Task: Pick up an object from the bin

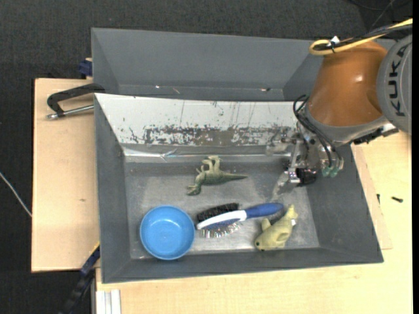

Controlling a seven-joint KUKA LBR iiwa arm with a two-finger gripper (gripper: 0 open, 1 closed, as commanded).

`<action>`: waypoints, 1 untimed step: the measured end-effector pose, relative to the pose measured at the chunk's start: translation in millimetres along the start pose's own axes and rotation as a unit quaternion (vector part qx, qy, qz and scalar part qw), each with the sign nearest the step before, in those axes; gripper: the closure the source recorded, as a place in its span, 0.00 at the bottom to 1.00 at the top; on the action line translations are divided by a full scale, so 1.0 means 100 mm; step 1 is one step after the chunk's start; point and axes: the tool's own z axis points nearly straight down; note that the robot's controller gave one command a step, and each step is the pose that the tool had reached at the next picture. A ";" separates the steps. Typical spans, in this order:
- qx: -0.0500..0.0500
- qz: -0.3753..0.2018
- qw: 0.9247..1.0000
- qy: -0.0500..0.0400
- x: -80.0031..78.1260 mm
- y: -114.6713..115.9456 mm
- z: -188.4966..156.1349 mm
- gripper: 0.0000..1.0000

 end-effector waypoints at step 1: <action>0.000 -0.077 0.997 -0.003 0.04 0.47 0.82 0.00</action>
Offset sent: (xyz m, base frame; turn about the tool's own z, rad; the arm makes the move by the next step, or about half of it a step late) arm -0.0068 0.0572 -0.1038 -0.1718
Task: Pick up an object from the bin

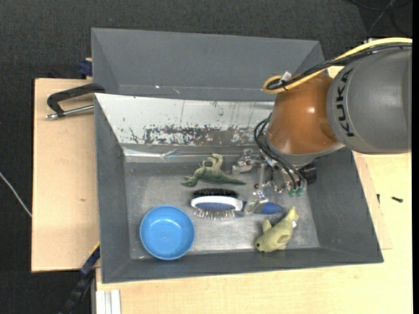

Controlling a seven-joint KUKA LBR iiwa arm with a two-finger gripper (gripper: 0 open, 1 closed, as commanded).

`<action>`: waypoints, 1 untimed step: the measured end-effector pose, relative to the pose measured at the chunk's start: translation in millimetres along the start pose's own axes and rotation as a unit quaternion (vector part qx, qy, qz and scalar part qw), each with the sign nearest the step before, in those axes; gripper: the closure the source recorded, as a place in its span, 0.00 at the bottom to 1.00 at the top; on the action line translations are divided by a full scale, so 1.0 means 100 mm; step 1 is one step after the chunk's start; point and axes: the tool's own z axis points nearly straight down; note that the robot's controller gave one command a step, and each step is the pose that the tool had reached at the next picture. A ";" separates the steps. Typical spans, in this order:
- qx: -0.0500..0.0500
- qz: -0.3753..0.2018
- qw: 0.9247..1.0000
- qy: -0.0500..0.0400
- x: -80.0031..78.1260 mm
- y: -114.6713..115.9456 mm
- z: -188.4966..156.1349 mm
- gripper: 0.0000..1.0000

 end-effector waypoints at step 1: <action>0.000 0.043 0.999 -0.005 0.45 0.17 0.24 0.00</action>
Offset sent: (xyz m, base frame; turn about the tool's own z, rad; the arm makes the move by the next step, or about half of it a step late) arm -0.0509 0.0091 -0.0276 0.0834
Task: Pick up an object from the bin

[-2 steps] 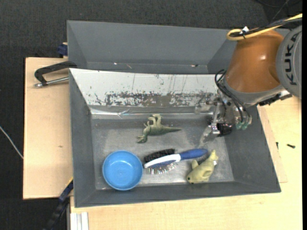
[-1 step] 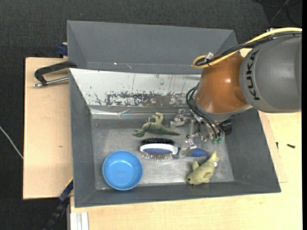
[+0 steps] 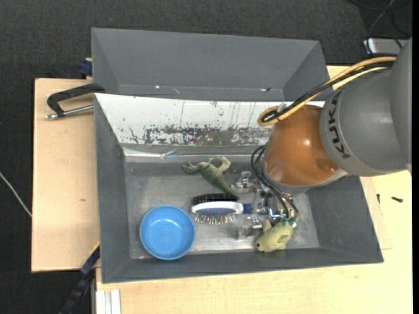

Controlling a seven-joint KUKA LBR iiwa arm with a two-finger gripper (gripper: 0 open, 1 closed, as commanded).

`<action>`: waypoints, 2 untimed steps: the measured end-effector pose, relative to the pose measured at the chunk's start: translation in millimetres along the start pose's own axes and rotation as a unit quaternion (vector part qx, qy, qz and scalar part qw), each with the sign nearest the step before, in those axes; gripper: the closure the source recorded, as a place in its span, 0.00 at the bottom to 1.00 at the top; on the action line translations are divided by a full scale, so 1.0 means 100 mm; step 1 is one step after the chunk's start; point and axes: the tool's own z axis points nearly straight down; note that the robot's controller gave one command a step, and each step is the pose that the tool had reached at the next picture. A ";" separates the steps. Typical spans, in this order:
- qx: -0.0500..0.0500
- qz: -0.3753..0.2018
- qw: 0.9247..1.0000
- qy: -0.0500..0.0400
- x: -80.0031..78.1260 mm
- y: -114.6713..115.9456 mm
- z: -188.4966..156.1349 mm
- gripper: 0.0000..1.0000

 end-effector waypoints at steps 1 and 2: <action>0.000 -0.002 1.000 0.005 0.00 0.00 -0.03 1.00; 0.000 -0.017 1.000 0.002 0.09 -0.07 -1.60 1.00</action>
Offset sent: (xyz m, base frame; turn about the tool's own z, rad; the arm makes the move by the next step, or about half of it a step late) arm 0.0000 0.0000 0.0000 0.0000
